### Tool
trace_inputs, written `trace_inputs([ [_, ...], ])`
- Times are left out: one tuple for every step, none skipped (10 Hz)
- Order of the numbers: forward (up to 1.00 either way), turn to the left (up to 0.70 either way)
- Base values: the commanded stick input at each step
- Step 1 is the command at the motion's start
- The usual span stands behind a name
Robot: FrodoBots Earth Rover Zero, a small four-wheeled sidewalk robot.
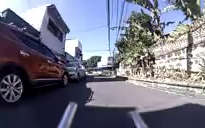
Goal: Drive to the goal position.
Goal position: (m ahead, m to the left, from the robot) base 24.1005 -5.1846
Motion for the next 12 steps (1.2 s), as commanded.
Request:
trace_inputs([
  [1.00, -0.21],
  [1.00, -0.37],
  [1.00, -0.40],
  [1.00, -0.40],
  [1.00, -0.30],
  [1.00, 0.14],
  [1.00, 0.16],
  [1.00, 0.07],
  [1.00, 0.02],
  [1.00, 0.06],
  [1.00, 0.05],
  [1.00, 0.05],
])
